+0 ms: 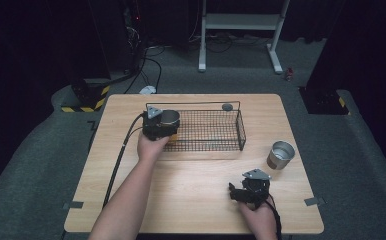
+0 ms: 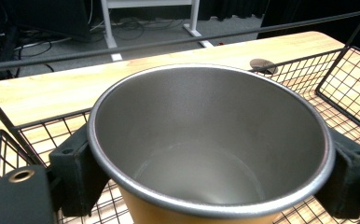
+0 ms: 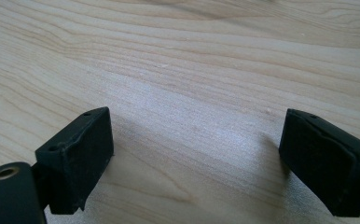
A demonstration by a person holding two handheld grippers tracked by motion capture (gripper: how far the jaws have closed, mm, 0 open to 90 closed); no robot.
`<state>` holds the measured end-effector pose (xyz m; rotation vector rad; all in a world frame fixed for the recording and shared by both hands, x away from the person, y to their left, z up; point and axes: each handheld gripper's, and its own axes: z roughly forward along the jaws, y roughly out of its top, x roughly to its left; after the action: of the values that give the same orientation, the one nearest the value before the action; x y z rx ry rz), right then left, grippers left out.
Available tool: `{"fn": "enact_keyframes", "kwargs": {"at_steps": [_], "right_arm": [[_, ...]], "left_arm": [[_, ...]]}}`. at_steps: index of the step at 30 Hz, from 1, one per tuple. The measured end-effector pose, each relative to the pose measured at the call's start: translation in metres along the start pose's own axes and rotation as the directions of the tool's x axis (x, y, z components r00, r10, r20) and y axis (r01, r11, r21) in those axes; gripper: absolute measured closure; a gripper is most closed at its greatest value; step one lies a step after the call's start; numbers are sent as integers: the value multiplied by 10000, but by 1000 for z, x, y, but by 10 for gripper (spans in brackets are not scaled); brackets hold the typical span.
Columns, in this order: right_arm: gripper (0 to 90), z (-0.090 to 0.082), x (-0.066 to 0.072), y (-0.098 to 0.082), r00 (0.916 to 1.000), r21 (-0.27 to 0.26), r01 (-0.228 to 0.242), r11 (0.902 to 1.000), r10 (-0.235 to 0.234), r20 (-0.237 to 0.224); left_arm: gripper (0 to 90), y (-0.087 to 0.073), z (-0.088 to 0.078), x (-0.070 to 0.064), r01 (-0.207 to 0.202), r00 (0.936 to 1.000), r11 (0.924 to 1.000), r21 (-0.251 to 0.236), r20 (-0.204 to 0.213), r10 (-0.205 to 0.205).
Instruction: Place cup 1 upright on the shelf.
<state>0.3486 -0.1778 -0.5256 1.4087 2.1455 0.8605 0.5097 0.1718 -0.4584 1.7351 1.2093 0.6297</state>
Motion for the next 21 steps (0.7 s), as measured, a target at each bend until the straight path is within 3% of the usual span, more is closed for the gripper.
{"fn": "enact_keyframes", "kwargs": {"at_steps": [14, 21], "right_arm": [[97, 0, 0, 0, 10000, 12, 9, 10000, -9, -9], [97, 0, 0, 0, 10000, 11, -28, 10000, 28, -6]], "left_arm": [[133, -6, 3, -1, 35, 10000, 9996, 266, -59, -34], [133, -7, 4, -3, -179, 9997, 9995, 243, -171, 183]]}}
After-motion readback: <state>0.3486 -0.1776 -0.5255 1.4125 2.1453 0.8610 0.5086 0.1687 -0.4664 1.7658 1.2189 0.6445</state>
